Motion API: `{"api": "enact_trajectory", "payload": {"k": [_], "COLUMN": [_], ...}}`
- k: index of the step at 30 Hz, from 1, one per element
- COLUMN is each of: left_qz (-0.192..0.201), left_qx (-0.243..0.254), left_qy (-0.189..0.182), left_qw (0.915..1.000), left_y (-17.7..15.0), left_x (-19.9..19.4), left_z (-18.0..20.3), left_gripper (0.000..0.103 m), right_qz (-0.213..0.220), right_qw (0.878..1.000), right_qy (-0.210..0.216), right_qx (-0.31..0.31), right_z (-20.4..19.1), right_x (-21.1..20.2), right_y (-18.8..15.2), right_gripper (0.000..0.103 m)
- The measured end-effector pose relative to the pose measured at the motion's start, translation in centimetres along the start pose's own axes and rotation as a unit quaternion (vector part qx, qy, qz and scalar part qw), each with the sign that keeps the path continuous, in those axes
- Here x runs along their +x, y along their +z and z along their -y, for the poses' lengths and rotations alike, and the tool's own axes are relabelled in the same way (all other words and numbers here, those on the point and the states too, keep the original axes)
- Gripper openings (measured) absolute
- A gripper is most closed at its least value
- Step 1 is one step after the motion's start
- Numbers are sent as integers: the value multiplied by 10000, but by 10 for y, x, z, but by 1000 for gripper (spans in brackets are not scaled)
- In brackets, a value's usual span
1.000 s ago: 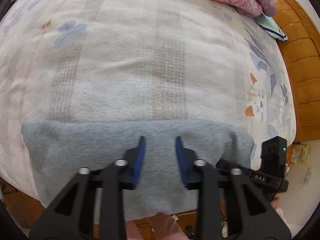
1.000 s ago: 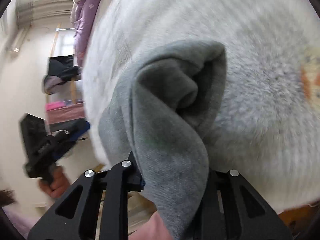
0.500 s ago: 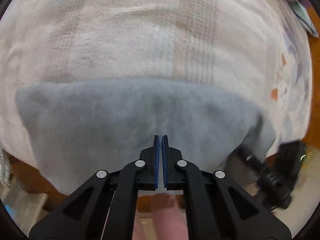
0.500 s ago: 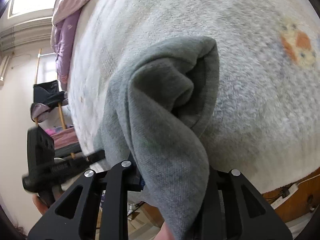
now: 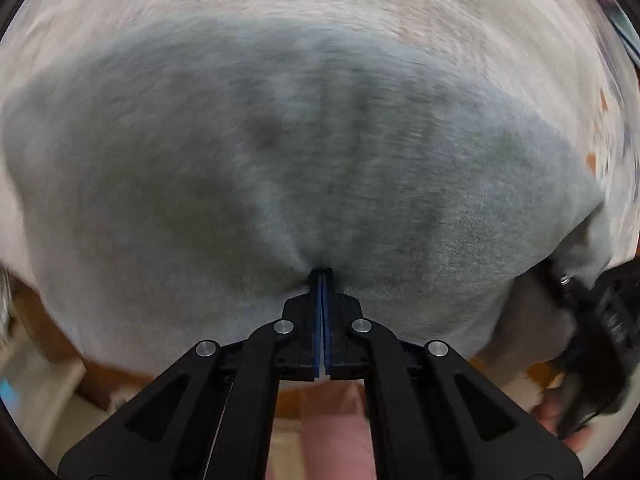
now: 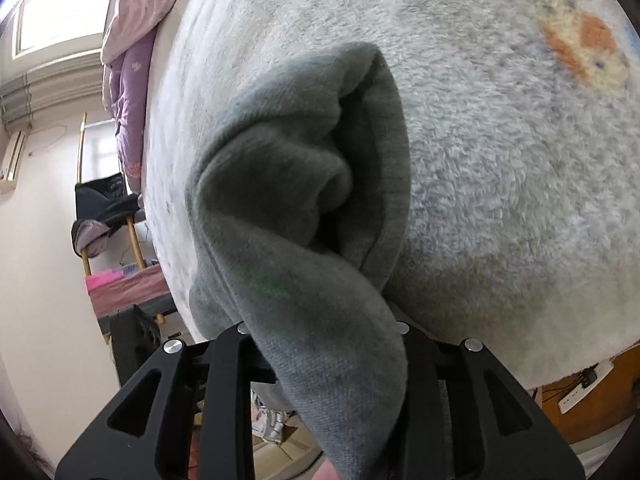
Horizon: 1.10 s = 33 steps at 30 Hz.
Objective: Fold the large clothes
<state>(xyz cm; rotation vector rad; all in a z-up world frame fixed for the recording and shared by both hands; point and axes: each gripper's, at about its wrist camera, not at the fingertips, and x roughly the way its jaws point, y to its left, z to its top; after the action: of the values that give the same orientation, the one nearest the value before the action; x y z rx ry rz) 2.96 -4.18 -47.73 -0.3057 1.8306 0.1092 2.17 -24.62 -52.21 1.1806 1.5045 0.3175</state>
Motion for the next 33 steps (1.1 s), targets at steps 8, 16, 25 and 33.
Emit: {"api": "enact_trajectory", "payload": {"k": [8, 16, 25, 33], "left_qz": [17, 870, 978, 794], "left_qx": [354, 652, 613, 439], "left_qy": [418, 30, -610, -423], "left_qw": [9985, 9941, 9914, 9950], "left_y": [-16, -19, -22, 2], "left_x": [22, -46, -27, -50], "left_z": [16, 24, -10, -24], "left_gripper": [1, 9, 10, 11], "right_qz": [-18, 166, 676, 415], "right_qw": [10000, 9994, 9856, 9842], "right_qy": [-45, -285, -1127, -777], "right_qx": [20, -136, -1068, -1535], "right_z": [1, -7, -49, -46], "right_x": [-1, -3, -22, -35], "right_y": [1, -2, -29, -34], "right_gripper": [27, 29, 21, 21]}}
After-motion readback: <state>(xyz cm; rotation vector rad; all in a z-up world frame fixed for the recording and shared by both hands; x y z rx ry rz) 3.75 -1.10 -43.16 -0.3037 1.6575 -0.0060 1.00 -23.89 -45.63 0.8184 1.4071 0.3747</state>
